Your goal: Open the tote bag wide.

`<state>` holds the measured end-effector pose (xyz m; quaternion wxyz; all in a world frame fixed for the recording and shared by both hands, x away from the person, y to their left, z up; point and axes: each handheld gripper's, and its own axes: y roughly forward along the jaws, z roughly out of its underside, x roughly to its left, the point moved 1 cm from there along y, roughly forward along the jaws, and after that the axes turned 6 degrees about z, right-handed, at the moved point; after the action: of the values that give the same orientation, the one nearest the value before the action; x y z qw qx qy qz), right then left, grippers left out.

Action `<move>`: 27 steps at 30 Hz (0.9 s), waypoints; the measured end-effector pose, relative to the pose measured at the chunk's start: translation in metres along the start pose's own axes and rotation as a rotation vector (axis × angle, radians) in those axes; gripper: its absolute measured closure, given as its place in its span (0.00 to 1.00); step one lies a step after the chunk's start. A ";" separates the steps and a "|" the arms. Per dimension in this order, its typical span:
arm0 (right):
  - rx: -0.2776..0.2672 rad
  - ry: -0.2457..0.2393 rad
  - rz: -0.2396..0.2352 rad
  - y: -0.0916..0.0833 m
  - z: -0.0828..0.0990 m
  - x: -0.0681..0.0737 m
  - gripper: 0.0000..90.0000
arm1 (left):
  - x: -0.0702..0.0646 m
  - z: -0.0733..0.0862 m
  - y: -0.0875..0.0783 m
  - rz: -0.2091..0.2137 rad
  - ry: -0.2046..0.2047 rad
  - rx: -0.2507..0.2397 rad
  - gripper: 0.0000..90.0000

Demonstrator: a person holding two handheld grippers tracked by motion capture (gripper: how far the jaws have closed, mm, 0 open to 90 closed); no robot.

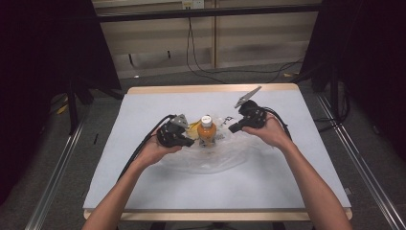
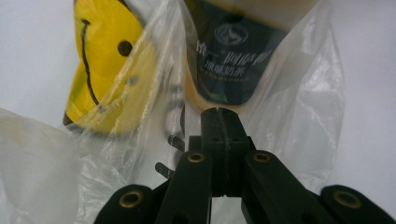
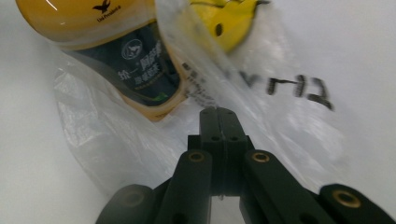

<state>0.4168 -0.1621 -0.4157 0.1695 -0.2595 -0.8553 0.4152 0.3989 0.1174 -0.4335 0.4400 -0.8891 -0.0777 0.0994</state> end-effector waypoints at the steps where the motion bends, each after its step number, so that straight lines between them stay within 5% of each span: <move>1: 0.017 -0.016 -0.006 0.004 -0.003 0.000 1.00 | 0.001 0.001 0.003 0.003 0.002 0.005 1.00; 7: 0.153 -0.055 -0.029 0.039 -0.021 0.003 1.00 | -0.007 0.003 0.016 0.034 0.006 0.030 1.00; 12: 0.252 -0.033 -0.092 0.070 -0.032 0.001 1.00 | -0.024 0.004 0.027 0.050 0.044 0.064 1.00; 17: 0.321 -0.018 -0.099 0.092 -0.040 -0.010 1.00 | -0.041 0.002 0.034 0.091 0.084 0.086 1.00; 22: 0.311 0.002 -0.095 0.102 -0.048 -0.017 1.00 | -0.053 0.006 0.048 0.116 0.073 0.115 1.00; 27: 0.316 -0.010 -0.054 0.108 -0.058 -0.022 1.00 | -0.075 0.004 0.050 0.098 0.117 0.133 1.00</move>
<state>0.4961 -0.0829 -0.4689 0.2153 -0.2044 -0.7867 0.5412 0.3274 0.0735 -0.4674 0.4966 -0.8648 -0.0016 0.0736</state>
